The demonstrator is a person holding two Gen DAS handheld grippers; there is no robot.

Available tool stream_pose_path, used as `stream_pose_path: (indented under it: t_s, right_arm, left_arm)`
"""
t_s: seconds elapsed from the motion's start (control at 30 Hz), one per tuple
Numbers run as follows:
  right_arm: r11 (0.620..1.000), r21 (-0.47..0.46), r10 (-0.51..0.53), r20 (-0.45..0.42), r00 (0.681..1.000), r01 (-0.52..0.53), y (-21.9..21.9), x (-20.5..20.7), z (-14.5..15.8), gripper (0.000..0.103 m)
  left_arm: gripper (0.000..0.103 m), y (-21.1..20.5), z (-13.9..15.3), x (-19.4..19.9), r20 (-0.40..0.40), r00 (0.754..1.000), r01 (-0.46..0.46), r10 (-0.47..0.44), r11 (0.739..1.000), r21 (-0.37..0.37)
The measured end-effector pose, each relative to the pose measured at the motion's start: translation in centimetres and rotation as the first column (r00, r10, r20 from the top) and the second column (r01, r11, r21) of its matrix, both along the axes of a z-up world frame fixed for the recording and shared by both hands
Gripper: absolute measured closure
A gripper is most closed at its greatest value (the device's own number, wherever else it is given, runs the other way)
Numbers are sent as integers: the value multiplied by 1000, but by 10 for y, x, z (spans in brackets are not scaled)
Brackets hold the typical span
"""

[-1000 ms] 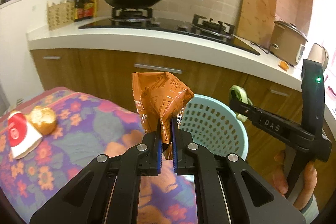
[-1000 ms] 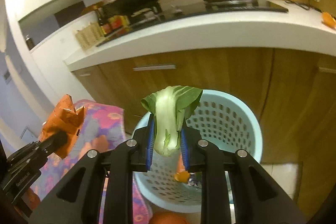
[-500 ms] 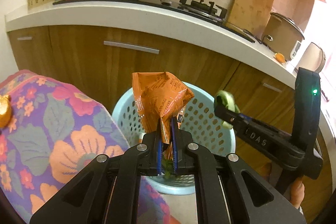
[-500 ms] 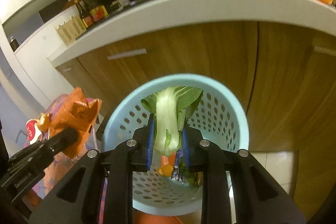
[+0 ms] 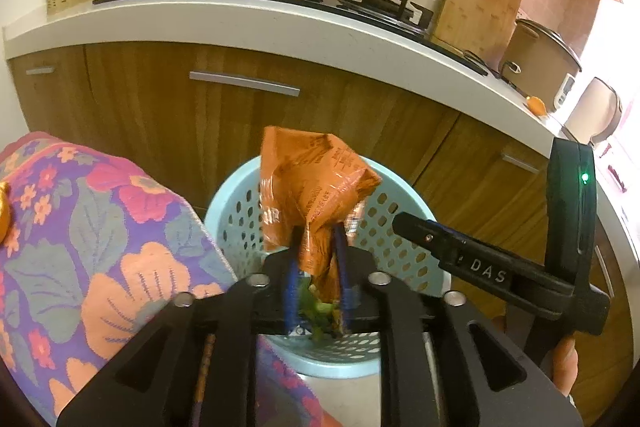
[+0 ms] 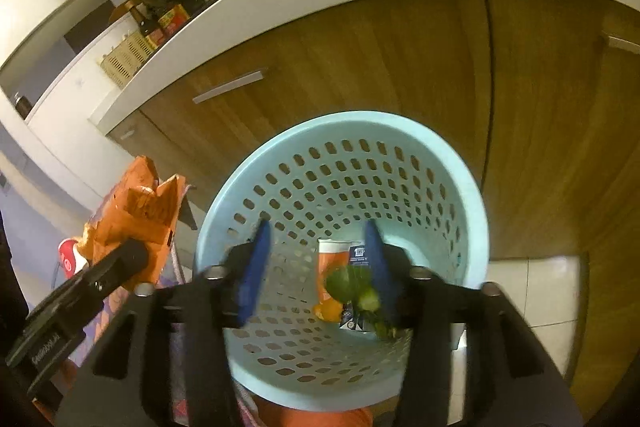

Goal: Collect trash
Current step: 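Open the right tool to drop the stalk while the left tool drops the wrapper, then move both open tools back over the table toward the red paper cup and bread crust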

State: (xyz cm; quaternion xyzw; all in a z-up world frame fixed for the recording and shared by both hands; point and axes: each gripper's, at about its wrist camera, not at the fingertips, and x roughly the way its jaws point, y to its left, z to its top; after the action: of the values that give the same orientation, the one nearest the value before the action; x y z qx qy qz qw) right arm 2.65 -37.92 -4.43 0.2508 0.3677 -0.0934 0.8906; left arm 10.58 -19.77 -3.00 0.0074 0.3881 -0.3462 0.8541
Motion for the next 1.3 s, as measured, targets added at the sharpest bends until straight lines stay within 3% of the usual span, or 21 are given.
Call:
stream_pose_path:
  t_s: [0.07,0.6,0.73,1.03,1.3]
  right_arm:
    - [1000,-13,-10,-4,1000,10,0,-1,3,55]
    - [996,-92,4,55,998,1,27,-10,38,55]
    - [995,-94,21,57,998,-16,36,-9,41,55]
    - [986,-135,106,68,992,-96,71,1,54,55]
    - [953,-193,251,78,965,-232,131,24,70,55]
  left_arm:
    - [62,-2,-3,0,-13,1000,15,-15,1000,1]
    - [60,34,9,-10,-4,999,-40,40,999,-26]
    - [52,48,17,-13,-17,999,-48,47,997,-57]
    - [50,100,44,-18,44,989,-134,138,987,-94]
    - [45,167,61,-13,83,960,-259,268,960,-112]
